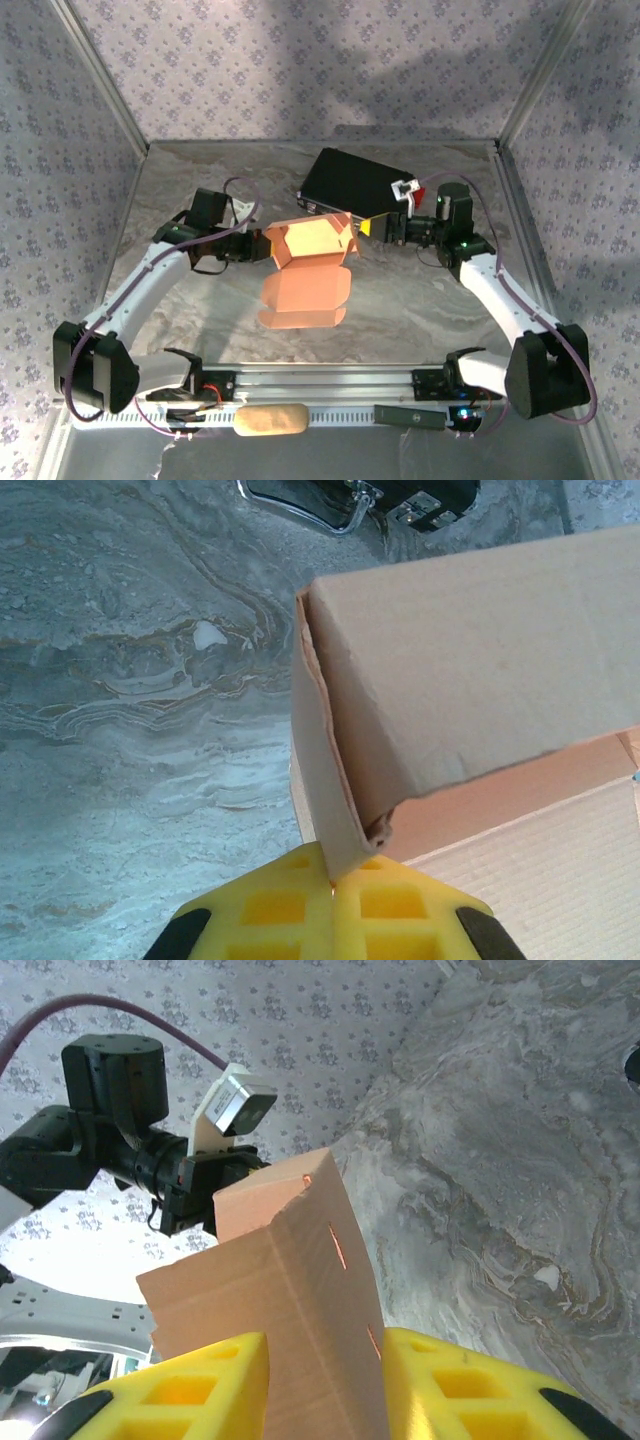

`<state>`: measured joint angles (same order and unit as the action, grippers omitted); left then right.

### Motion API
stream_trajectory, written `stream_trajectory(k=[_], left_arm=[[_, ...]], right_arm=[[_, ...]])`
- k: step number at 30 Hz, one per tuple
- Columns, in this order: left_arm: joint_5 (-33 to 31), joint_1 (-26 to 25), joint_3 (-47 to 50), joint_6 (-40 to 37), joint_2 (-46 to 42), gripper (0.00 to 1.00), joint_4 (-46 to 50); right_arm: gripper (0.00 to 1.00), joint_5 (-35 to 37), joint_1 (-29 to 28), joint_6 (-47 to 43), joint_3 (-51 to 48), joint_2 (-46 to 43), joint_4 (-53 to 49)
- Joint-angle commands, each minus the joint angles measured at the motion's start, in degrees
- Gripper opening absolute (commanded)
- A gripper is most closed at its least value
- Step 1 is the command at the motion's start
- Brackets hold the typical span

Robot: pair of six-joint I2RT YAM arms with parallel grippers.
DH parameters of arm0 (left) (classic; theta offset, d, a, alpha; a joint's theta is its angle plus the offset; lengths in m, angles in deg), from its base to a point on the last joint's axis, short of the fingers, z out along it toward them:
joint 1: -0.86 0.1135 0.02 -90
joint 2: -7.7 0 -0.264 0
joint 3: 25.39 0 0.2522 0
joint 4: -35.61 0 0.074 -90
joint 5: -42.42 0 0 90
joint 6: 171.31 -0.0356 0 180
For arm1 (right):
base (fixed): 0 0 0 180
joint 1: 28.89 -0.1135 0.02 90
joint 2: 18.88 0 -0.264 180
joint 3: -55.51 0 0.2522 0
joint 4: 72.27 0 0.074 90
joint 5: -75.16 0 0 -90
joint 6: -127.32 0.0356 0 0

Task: Fold the paper box

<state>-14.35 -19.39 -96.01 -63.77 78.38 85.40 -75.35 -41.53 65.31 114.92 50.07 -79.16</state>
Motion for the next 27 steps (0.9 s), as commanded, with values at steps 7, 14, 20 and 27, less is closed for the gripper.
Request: stream_trajectory(k=[7, 14, 20, 27], left_arm=[[2.32, 0.21, -2.73, -1.19, -0.71, 0.0, 0.93], [1.67, 0.21, -2.56, -0.53, -1.06, 0.0, 0.55], [2.09, 0.21, -2.5, 0.03, -1.07, 0.0, -0.1], [2.1, 0.21, -1.93, 0.48, -1.83, 0.0, -0.88]], right_arm=[[0.36, -2.51, -2.13, -3.09, 1.24, 0.32, -0.85], [0.33, -1.87, -4.64, -3.38, 1.37, 0.13, -0.72], [0.35, 0.47, -5.99, -5.37, 2.37, 0.4, -3.09], [0.36, 5.09, -8.9, -9.65, 6.06, 2.44, -8.9]])
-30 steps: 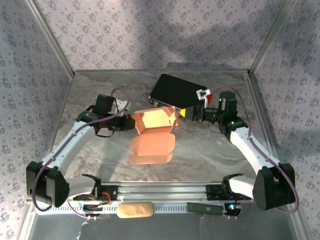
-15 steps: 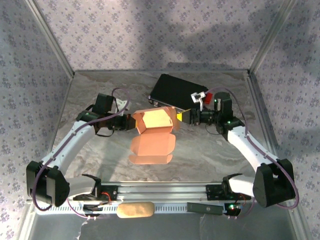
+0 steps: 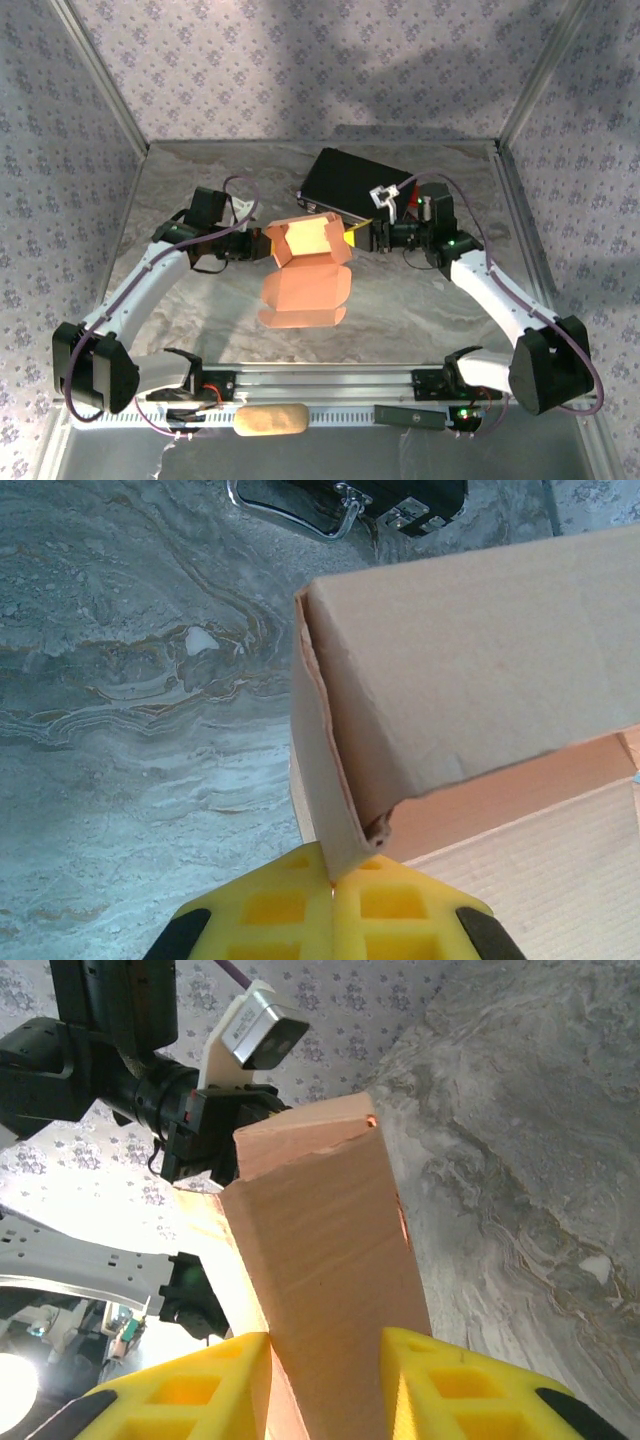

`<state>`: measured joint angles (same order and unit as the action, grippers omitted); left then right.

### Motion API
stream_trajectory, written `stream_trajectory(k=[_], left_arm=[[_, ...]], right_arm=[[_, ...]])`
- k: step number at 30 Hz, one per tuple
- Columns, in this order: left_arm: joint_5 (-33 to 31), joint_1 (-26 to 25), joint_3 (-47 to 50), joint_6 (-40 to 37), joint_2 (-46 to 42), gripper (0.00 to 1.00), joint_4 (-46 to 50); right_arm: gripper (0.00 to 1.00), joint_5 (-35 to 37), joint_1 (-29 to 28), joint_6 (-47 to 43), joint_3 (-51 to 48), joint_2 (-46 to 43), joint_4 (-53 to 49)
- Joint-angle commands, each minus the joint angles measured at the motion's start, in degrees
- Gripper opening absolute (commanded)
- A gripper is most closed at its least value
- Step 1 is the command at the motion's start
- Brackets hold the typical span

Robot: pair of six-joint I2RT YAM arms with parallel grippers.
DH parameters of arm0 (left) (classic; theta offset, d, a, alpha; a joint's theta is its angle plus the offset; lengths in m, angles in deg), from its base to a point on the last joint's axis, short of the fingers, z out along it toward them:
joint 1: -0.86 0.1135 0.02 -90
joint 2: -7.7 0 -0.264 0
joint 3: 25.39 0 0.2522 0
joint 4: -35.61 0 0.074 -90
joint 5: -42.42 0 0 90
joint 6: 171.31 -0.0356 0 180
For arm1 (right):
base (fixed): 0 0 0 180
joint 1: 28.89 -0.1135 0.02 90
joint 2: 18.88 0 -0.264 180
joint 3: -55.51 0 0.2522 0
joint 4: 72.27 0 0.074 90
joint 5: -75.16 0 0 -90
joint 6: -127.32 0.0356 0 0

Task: Fold the paper box

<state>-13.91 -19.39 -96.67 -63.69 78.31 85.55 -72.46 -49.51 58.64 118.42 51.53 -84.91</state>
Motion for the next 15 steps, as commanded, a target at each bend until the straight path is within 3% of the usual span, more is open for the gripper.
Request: stream_trajectory(k=[1, 9, 15], left_arm=[[1.66, 0.21, -1.13, 0.65, -1.87, 0.0, -1.18], [1.06, -0.66, -1.45, 0.92, -2.27, 0.0, -1.23], [0.38, -1.43, -1.96, 1.09, -2.71, 0.0, -0.87]], right_arm=[[0.36, 3.06, -1.28, -3.46, 3.14, 1.4, -3.84], [0.37, 12.44, -5.19, -8.67, 8.21, 2.91, -12.52], [0.29, 22.27, -9.03, -11.37, 11.65, 4.62, -18.64]])
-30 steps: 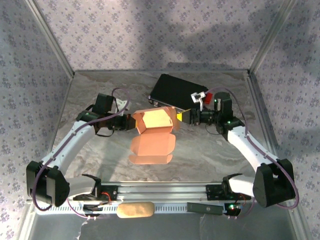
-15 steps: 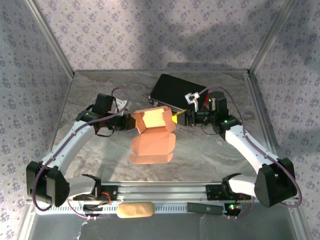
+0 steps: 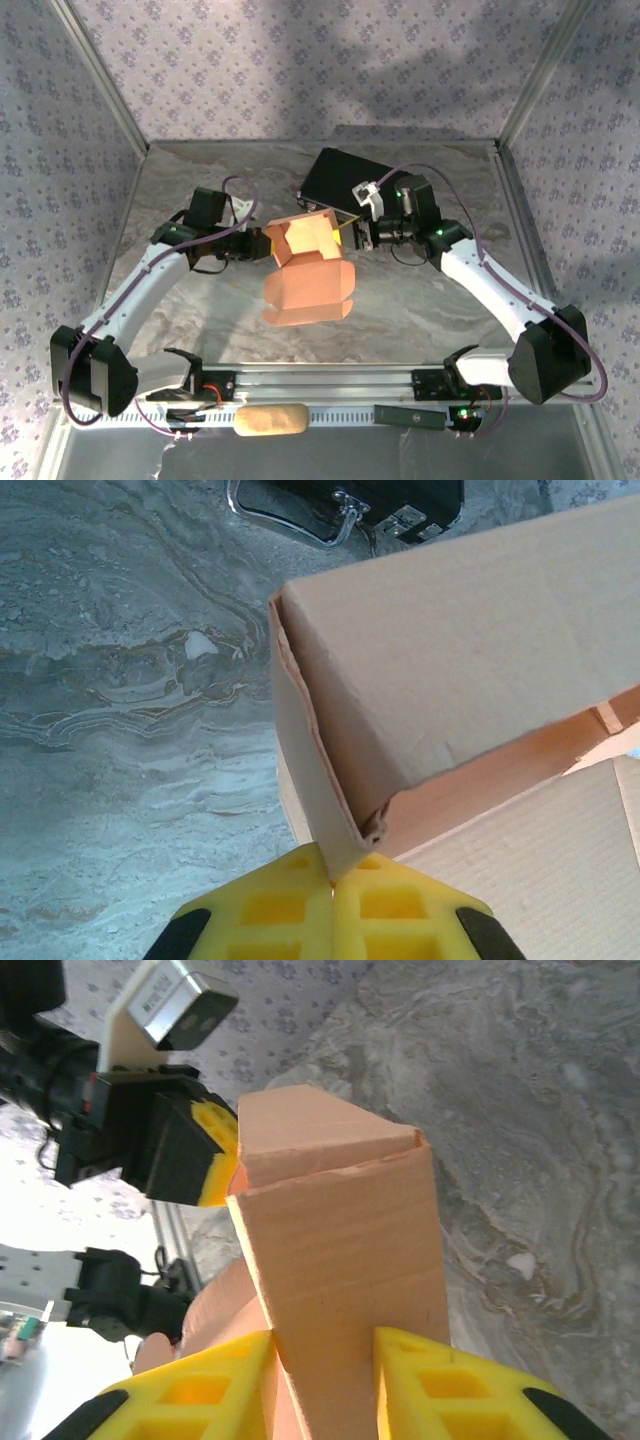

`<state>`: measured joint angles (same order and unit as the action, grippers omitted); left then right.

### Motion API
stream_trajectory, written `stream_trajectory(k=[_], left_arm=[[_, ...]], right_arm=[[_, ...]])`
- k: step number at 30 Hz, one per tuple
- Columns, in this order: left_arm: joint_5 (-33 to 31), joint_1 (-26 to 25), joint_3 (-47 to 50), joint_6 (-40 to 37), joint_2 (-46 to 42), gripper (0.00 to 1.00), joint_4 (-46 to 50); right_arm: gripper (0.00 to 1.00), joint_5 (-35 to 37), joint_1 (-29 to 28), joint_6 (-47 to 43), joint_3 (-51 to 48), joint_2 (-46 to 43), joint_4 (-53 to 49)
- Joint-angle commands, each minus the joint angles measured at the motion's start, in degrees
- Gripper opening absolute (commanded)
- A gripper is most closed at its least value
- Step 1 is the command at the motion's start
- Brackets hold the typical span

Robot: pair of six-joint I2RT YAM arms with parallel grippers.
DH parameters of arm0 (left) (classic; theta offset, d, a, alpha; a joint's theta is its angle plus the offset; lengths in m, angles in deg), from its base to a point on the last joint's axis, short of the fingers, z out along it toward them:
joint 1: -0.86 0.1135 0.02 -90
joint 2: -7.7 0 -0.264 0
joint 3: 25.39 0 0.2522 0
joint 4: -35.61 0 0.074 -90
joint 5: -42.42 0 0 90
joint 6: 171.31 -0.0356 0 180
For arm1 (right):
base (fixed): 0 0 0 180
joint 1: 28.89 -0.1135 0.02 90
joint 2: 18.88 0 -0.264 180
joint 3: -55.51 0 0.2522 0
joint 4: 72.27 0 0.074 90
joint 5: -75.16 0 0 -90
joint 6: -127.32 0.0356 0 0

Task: Fold the paper box

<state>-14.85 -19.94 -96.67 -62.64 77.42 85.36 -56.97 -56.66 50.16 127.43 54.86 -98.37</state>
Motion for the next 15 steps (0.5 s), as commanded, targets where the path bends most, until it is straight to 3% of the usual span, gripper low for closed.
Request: stream_trajectory(k=[1, 10, 15], left_arm=[[1.11, -1.14, -2.03, 0.09, -1.78, 0.0, -0.61], [-0.34, -2.49, -2.48, 0.32, -2.03, 0.0, -0.13], [-0.73, -2.93, -2.61, 0.4, -2.18, 0.0, 0.05]], right_arm=[[0.29, 8.94, -2.59, -3.1, 3.12, 1.57, -5.84], [0.34, 24.1, -7.5, -4.55, 5.81, 2.68, -8.97], [0.27, 28.83, -9.03, -5.02, 6.95, 3.66, -9.7]])
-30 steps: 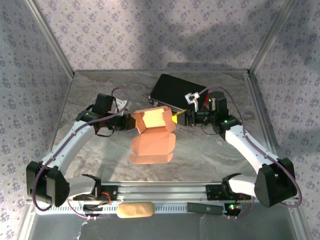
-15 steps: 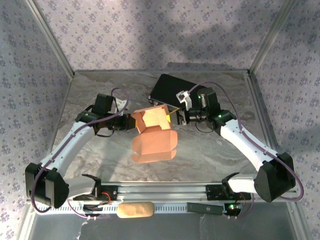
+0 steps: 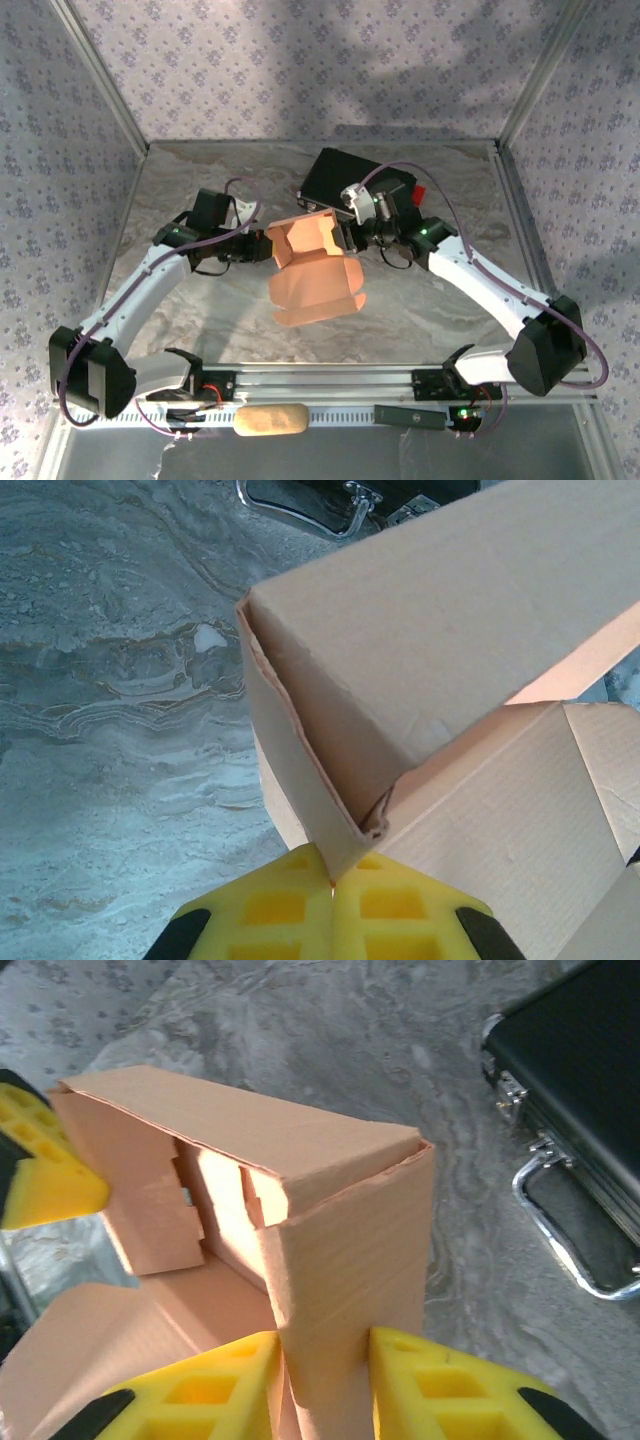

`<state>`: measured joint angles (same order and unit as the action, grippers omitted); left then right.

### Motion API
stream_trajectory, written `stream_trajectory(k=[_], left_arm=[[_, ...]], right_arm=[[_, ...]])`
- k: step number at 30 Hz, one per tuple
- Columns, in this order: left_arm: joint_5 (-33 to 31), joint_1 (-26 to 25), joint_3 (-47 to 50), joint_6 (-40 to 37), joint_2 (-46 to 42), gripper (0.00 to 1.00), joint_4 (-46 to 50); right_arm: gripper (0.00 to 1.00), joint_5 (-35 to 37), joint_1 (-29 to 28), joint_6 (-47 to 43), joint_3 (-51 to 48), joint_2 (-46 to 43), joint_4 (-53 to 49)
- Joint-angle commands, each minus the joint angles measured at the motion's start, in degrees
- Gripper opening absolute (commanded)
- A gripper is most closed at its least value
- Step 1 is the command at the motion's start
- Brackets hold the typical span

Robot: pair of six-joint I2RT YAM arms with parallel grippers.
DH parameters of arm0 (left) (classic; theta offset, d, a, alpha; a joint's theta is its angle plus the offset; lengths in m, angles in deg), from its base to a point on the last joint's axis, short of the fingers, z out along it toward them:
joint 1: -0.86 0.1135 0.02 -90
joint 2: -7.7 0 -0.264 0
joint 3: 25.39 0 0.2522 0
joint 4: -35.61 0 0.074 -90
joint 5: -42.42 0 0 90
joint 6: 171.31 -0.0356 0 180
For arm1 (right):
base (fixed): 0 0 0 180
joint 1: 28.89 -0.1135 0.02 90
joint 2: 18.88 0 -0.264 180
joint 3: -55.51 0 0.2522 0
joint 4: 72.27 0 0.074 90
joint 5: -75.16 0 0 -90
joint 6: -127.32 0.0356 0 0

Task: Fold the paper box

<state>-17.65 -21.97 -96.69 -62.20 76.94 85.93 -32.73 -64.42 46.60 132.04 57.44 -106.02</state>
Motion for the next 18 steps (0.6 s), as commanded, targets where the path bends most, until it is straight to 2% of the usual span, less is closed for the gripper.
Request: stream_trajectory(k=[1, 7, 12, 15, 17, 18], left_arm=[[1.98, -0.98, -2.74, -0.04, -1.69, 0.0, -0.52], [1.21, -1.99, -2.89, 0.38, -1.24, 0.0, -0.83], [-0.93, -3.42, -2.86, 0.93, -0.24, 0.0, -1.17], [-2.58, -4.22, -2.85, 1.45, 0.37, 0.0, -1.05], [-2.84, -4.59, -2.66, 1.71, 0.42, 0.0, -1.39], [-2.95, -4.71, -2.57, 1.78, 0.37, 0.0, -1.49]], right_arm=[[0.25, 5.69, -1.73, -1.41, 2.53, 1.37, -2.28], [0.17, 15.33, -5.74, -0.17, 4.67, 4.54, -3.39], [0.0, 27.51, -9.14, 2.69, 8.25, 7.74, -6.02], [0.0, 33.58, -10.76, 3.92, 9.14, 8.92, -7.2], [0.0, 34.19, -10.97, 4.17, 9.15, 9.15, -6.64], [0.03, 33.82, -10.97, 4.05, 8.91, 9.25, -6.1]])
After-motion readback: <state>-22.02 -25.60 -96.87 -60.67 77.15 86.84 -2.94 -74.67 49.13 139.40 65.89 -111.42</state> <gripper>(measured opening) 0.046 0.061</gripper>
